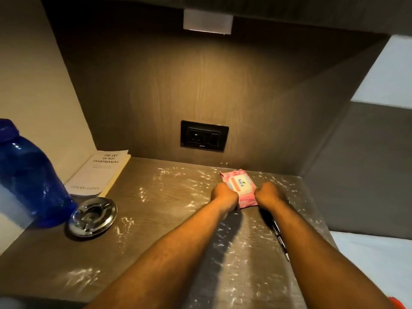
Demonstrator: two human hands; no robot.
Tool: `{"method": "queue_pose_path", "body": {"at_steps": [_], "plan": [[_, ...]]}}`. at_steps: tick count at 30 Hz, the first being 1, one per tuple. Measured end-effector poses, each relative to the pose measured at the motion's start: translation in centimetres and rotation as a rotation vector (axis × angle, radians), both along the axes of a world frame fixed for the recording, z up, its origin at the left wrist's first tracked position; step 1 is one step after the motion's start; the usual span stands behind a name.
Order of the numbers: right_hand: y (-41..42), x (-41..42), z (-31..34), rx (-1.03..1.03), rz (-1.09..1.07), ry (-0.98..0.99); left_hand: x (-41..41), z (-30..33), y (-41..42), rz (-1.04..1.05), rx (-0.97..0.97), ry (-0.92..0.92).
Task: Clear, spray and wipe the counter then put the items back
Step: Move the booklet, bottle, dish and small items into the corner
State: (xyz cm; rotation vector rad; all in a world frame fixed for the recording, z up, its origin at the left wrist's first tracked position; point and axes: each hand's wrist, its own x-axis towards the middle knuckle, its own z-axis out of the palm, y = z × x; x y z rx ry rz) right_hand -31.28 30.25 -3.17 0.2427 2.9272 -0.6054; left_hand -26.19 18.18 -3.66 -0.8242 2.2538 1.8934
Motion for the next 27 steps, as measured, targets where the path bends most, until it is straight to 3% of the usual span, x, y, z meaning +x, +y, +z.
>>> {"method": "queue_pose_path", "body": {"at_steps": [5, 10, 13, 21, 27], "plan": [[-0.9, 0.8, -1.0, -0.061, -0.046, 0.021, -0.8, 0.1, 1.0, 0.185, 0.157, -0.051], [-3.0, 0.9, -0.6, -0.504, -0.147, 0.006, -0.5, 0.5, -0.8, 0.231, 0.173, -0.072], [-5.4, 0.5, 0.1, -0.639, -0.138, 0.057, -0.2, 1.0, -3.4, 0.282, 0.182, -0.051], [-20.3, 3.6, 2.0, -0.847, 0.119, -0.085, 4.0, 4.6, -18.5, 0.569, 0.010, 0.160], [-30.7, 7.8, 1.2, -0.995, 0.186, -0.216, 9.2, 5.1, -27.9, 0.768, 0.000, 0.125]]}}
